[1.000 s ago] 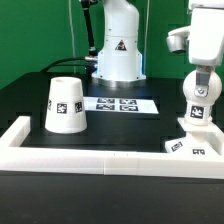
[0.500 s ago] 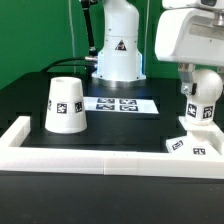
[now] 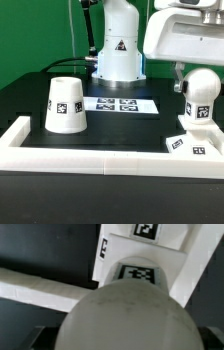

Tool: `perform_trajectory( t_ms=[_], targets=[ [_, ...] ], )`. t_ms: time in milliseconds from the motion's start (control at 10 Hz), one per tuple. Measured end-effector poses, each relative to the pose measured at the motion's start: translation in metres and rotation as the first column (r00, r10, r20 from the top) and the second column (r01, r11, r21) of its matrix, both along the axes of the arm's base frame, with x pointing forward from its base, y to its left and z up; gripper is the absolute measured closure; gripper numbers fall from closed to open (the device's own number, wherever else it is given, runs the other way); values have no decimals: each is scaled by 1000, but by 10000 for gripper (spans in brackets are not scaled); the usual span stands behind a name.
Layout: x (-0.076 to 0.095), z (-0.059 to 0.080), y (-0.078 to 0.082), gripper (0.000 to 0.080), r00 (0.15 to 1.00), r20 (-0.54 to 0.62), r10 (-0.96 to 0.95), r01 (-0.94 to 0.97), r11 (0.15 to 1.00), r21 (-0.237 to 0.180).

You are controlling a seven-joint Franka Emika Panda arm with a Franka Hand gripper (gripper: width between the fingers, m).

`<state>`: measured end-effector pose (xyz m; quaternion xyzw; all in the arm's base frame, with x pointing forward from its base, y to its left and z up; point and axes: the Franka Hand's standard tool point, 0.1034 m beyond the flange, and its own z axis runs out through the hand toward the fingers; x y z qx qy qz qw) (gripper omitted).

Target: Assemble lamp

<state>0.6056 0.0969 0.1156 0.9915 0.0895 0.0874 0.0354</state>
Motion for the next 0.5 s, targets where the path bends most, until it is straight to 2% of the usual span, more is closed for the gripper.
perform_trajectory(
  t_ms=[100, 200, 500],
  targets=[
    [0, 0, 0, 220, 998, 3, -67, 67, 998, 13],
    [-2, 0, -2, 220, 976, 3, -216, 215, 976, 40],
    [-8, -4, 2, 220, 870, -17, -494, 493, 865, 90]
  ],
)
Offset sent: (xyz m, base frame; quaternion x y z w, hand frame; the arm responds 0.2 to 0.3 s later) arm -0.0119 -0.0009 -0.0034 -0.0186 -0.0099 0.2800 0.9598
